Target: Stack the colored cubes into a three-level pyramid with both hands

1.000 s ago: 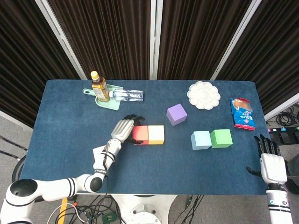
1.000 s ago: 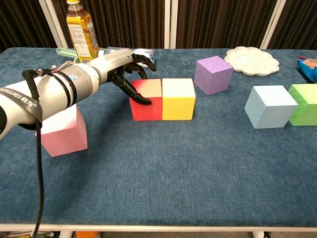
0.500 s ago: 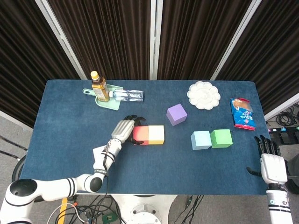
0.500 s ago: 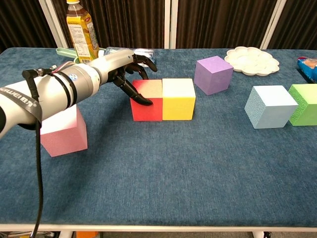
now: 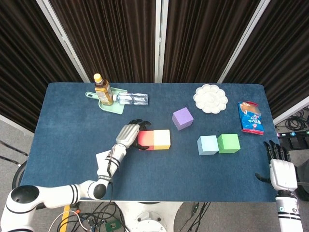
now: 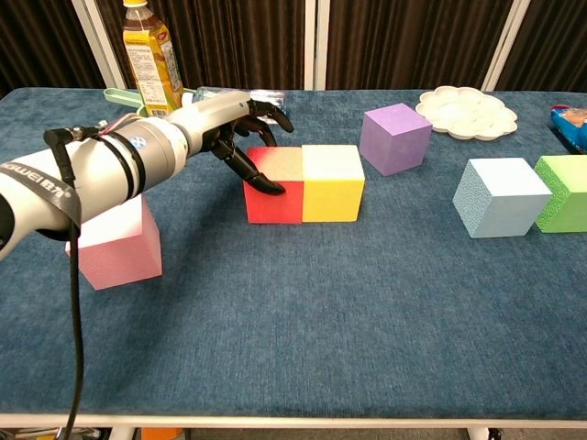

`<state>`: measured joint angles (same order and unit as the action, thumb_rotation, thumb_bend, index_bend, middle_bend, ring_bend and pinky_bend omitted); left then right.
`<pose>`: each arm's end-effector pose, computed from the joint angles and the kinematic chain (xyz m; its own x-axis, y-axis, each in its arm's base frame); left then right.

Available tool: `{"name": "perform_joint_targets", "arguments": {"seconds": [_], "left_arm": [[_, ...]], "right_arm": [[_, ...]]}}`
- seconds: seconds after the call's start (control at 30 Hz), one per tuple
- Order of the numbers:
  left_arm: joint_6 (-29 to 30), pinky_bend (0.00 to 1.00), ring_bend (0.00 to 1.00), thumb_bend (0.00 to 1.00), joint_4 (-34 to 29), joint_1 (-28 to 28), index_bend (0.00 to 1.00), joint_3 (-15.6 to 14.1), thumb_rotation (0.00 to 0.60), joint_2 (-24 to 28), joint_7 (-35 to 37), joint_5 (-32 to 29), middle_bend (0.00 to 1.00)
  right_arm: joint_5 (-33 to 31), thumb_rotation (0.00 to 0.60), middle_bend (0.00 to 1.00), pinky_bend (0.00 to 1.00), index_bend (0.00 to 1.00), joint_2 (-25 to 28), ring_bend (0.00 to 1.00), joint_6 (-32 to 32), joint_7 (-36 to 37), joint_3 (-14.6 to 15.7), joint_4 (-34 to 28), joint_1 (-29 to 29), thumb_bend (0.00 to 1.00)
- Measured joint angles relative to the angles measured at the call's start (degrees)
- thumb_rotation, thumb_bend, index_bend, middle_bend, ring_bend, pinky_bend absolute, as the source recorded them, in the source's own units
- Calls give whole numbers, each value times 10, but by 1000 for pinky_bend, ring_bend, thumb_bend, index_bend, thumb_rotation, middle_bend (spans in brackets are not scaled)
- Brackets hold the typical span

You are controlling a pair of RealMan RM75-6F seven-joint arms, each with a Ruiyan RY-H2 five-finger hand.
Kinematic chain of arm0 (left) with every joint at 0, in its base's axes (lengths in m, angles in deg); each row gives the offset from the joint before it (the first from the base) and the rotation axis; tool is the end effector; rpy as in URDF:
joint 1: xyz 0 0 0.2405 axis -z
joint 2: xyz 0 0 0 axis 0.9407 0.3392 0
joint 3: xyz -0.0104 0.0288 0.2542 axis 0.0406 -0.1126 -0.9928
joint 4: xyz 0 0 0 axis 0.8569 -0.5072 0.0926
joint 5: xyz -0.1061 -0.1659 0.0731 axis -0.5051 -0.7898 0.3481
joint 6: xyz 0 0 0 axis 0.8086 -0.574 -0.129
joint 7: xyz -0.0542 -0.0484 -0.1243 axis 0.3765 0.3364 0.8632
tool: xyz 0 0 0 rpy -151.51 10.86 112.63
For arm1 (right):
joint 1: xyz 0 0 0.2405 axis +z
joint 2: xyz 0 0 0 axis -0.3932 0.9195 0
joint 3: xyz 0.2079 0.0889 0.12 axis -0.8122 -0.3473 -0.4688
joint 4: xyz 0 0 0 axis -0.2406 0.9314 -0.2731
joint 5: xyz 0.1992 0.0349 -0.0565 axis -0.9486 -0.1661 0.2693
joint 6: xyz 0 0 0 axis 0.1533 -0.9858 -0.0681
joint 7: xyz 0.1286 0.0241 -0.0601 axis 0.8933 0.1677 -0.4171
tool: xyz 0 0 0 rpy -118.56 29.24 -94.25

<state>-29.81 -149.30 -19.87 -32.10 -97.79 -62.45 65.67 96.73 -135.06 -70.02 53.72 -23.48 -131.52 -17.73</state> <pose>-0.0775 0.3609 -0.0835 0.0429 0.4141 0.9092 0.9732 -0.2232 0.0557 -0.3400 -0.1920 0.1192 0.4465 -0.0812 0.8911 -0.8790 0.1464 0.4538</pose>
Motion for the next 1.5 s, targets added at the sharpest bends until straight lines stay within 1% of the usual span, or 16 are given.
{"name": "perform_joint_targets", "arguments": {"seconds": [0.47,0.83,1.5], "left_arm": [[-4,121,117,171,8,-2,214,-2,600,-4,5,-1,420],[-4,121,117,170,-1,-3,214,0,600,3,9,2,420],[-1,121,117,170,8,0,214,1,600,-6,8,1,416]], "right_arm": [[-1,600,0,0,0,1,0,-1,-2,0,-1,0,0],[-1,600,0,0,0,2,0,-1,0,-1,-1,-1,0],[-5,600,0,0,0,3,0,2,-1,0,-2,-1,0]]}}
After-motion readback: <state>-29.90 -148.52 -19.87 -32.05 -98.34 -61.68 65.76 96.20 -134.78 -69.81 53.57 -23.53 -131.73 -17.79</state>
